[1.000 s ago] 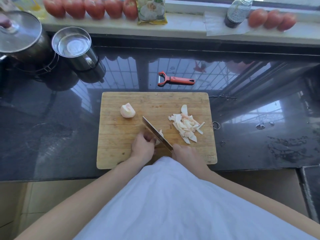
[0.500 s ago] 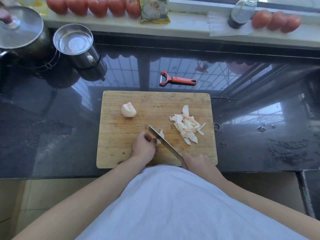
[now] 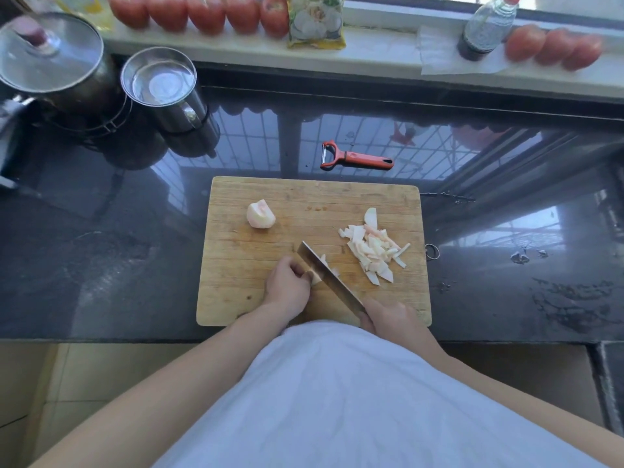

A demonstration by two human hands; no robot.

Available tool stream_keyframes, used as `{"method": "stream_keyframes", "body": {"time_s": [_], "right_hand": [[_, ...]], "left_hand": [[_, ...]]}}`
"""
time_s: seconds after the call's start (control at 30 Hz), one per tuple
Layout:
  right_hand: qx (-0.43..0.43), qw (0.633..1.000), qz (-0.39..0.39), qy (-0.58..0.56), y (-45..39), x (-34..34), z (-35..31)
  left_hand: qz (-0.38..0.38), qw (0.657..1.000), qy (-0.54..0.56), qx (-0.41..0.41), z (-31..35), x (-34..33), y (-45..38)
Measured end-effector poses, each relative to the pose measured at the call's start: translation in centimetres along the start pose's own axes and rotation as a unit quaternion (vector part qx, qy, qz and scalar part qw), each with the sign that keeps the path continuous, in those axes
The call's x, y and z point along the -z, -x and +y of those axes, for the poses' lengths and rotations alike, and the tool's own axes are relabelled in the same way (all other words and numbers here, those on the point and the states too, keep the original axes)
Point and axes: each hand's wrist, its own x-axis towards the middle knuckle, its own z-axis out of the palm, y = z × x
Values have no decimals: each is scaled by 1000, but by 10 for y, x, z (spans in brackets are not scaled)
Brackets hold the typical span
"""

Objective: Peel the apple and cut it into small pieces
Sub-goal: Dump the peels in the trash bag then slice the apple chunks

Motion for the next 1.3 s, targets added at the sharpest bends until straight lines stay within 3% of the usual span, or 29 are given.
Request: {"method": "stream_keyframes", "body": {"time_s": [0.43, 0.57, 0.77, 1.3], "right_hand": [[-23, 994, -102, 12, -10, 11, -17], [1, 1000, -4, 1, -21, 3, -26], [-76, 994, 48, -68, -13, 0, -2], [-5, 1000, 9, -11, 2, 3, 1]], "left_hand": [[-7, 1000, 7, -7, 7, 3, 5], [-11, 1000, -17, -24, 5, 6, 5], [-19, 996, 78, 34, 1, -4, 3], [-27, 999, 40, 21, 13, -7, 5]]}}
